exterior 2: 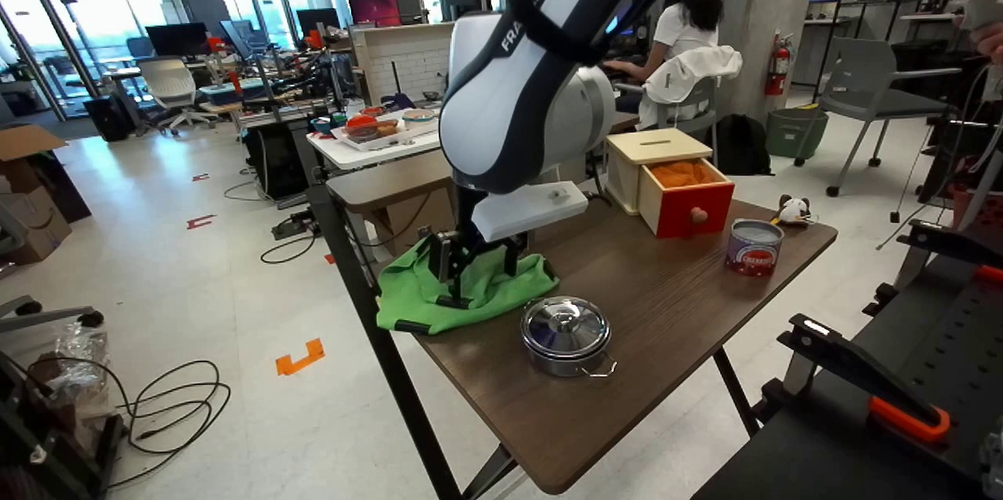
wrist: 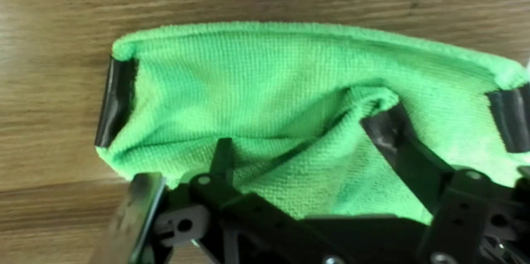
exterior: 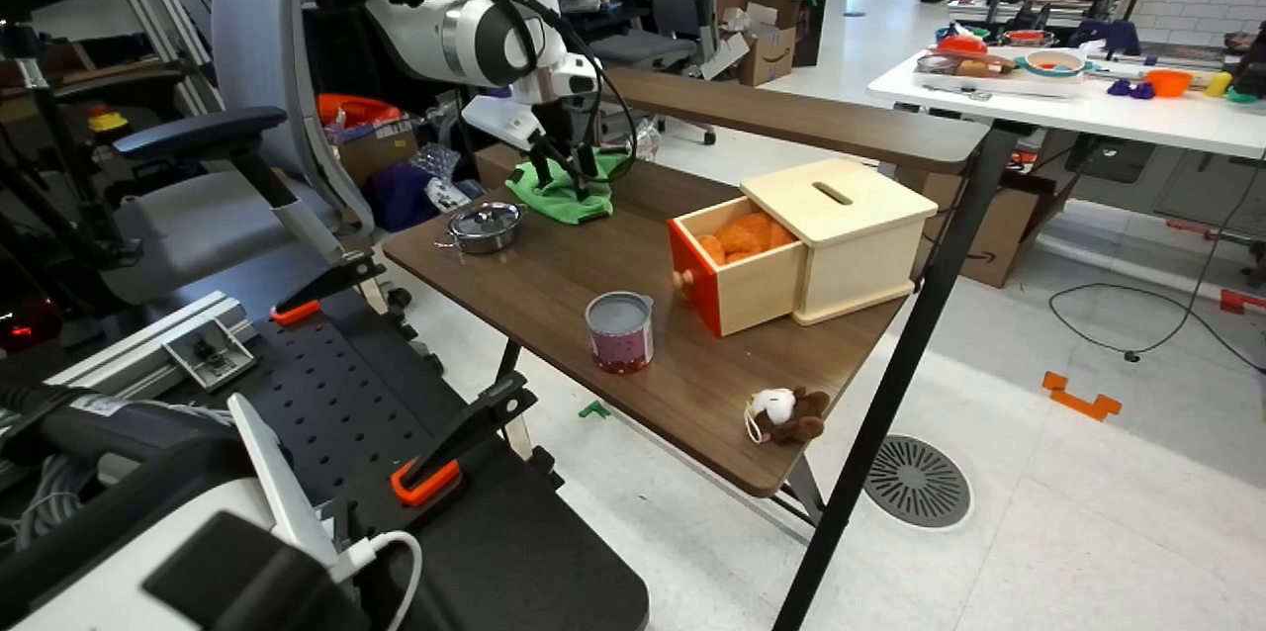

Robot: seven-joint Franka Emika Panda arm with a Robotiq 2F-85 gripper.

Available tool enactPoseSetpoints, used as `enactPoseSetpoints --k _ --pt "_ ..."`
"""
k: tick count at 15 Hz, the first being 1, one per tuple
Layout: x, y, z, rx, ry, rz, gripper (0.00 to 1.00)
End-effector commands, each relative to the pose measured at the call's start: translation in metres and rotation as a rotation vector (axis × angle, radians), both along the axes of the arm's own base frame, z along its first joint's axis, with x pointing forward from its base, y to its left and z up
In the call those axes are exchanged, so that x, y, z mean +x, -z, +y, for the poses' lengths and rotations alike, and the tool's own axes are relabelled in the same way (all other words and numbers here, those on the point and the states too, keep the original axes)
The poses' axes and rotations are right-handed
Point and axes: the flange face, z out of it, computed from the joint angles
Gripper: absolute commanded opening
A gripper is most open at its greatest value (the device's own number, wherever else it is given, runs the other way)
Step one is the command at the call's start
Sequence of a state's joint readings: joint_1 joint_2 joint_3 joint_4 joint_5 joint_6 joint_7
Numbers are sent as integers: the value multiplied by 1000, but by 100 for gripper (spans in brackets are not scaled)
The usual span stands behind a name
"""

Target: Move the cloth to the left of the table

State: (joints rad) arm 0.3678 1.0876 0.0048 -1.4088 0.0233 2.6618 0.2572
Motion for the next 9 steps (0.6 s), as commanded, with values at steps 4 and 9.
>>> enactPoseSetpoints --k 4,9 --pt "-27 -87 -8 45 -4 -1 100" --pt "-23 -92 -13 30 -7 -6 100"
